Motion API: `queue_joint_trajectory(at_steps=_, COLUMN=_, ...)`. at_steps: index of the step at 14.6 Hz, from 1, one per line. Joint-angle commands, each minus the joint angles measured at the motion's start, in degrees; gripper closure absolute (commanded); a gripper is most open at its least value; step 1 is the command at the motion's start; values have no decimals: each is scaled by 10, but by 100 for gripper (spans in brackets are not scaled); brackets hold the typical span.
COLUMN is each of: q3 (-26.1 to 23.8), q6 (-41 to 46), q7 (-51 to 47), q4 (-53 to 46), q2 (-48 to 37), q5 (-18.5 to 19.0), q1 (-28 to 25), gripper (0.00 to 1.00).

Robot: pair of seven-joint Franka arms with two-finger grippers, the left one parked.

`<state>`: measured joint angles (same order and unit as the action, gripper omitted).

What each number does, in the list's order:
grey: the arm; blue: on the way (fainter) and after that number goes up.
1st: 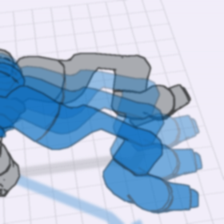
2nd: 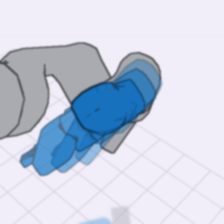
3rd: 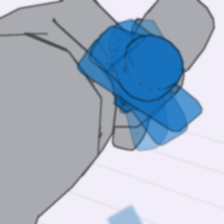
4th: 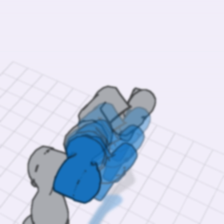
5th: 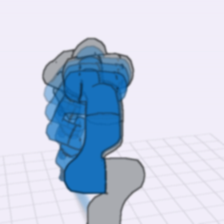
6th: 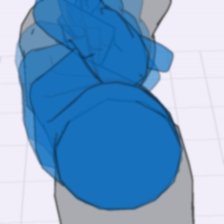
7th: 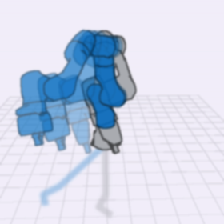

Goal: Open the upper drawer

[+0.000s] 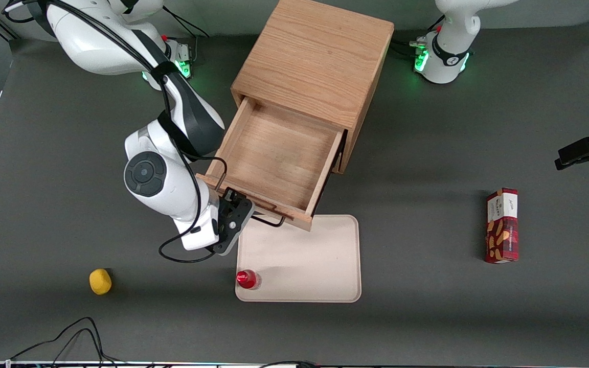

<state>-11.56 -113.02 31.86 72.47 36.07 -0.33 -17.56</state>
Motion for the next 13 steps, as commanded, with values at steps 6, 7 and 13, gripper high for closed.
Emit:
queue_joint_trajectory(at_steps=6, q3=24, q6=-18, q7=-21, q4=-16, q2=-49, q5=4, q1=-5, gripper=0)
queue_joint_trajectory(at_steps=7, q3=24, q6=-23, q7=-22, q4=-14, q2=-62, q5=2, q1=0, gripper=0)
queue_joint_trajectory(at_steps=13, q3=36, q6=-18, q7=-160, q4=55, q2=-183, q5=-101, q1=70, gripper=0)
